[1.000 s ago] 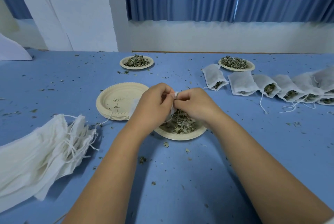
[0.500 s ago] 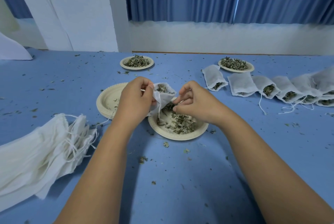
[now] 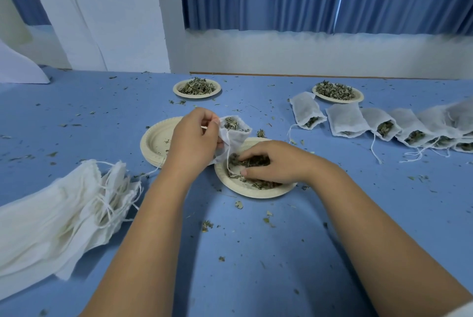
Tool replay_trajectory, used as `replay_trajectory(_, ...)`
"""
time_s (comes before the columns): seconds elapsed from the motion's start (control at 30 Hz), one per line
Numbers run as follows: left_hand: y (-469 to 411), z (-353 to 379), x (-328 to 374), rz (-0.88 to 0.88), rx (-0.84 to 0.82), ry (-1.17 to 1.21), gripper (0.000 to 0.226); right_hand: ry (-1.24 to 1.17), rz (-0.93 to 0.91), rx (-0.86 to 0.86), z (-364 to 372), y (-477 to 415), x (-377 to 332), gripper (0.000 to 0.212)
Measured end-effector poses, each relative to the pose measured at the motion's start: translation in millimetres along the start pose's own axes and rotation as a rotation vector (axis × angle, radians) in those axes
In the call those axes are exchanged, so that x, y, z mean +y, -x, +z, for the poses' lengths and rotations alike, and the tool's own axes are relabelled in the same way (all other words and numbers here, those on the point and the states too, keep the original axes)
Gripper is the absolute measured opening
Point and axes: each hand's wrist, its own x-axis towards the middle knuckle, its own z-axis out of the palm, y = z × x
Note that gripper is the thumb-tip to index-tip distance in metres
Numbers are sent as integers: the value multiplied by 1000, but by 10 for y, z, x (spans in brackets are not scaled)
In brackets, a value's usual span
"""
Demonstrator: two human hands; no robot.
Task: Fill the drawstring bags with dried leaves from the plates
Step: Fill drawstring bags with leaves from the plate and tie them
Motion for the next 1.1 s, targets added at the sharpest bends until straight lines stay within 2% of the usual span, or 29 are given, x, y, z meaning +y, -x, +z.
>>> replay_trajectory(0.13, 7, 17, -2, 10, -19, 0, 20, 64, 10, -101, -98, 125, -12, 51)
replay_trajectory(0.3, 16, 24, 1, 21, -35, -10, 20, 115, 21, -106, -97, 142, -25, 72)
replay_trajectory(0.37, 17, 22, 2, 28, -39, -23, 20, 113, 38, -130, -87, 138, -11, 71)
replay_trajectory(0.43, 17, 24, 1, 36, -44, -42, 19, 94, 31, -118, -54, 122, -2, 60)
replay_trajectory(0.57, 9, 20, -3, 31, -35, -47, 19, 54, 13, 27, 46, 54, -13, 36)
replay_trajectory(0.73, 3, 22, -10, 9, -8, -29, 14, -34, 23, 138, 58, 28, 2, 25)
replay_trajectory(0.87, 10, 59, 7, -10, -19, -12, 11, -197, 52, 395, -166, 110, 46, 11)
replay_trajectory(0.97, 29, 106, 32, -3, -25, -12, 12, -389, 21, 557, -256, 161, 24, 13)
replay_trajectory(1.1, 80, 202, 77, 35, -33, -75, 10, -482, -11, 562, -237, 160, -89, 12)
